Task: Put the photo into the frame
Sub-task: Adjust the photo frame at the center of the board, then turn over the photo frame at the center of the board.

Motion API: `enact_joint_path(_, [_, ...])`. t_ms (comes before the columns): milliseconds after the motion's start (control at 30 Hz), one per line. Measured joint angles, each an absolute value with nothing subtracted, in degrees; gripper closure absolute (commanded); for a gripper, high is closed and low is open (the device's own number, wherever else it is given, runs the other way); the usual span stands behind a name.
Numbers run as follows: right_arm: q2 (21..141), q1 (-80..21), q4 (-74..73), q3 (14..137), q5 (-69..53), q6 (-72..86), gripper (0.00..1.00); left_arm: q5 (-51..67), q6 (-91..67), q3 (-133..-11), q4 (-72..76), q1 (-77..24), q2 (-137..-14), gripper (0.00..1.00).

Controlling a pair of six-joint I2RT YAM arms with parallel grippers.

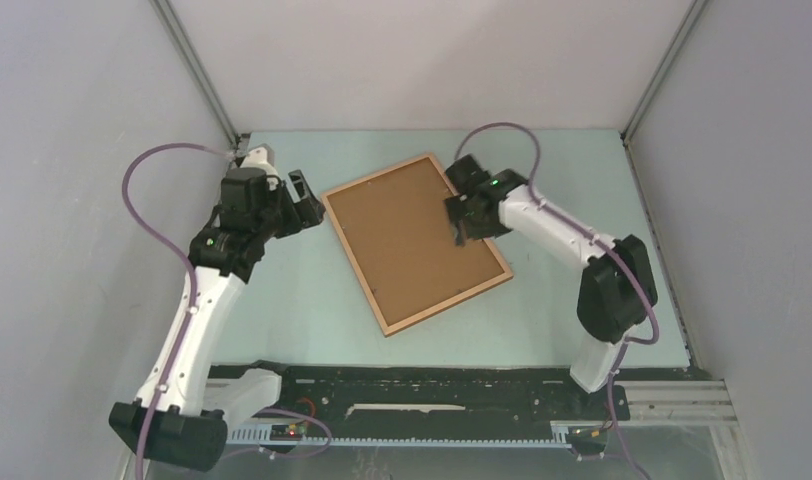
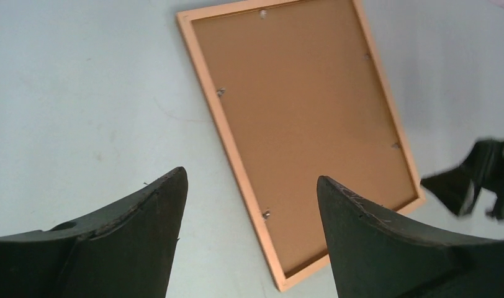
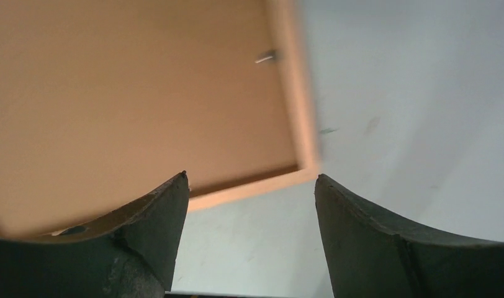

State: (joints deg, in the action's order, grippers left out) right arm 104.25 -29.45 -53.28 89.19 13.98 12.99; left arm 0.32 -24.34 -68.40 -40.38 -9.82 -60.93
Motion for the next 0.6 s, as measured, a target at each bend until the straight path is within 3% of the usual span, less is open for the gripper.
enact_joint_path(133, [101.1, -43.3, -52.8, 86.7, 14.5, 18.4, 0.29, -4.5, -23.8, -64.0, -40.1, -9.5, -55.5, 0.17])
enact_joint_path(300, [104.2, -56.3, -51.7, 88.4, 11.2, 25.8, 0.29, -12.4, -23.4, -60.9, -38.9, -8.8, -44.8, 0.16])
enact_joint_path(400, [109.5, -60.3, -52.0, 93.1, 10.7, 28.2, 0.30, -16.3, -23.4, -59.3, -37.1, -8.6, -37.4, 0.16])
enact_joint_path(600, [119.5, -64.7, -53.6, 102.0, 8.6, 30.6, 0.43, -21.0, -23.5, -58.8, -35.0, -8.1, -31.4, 0.16])
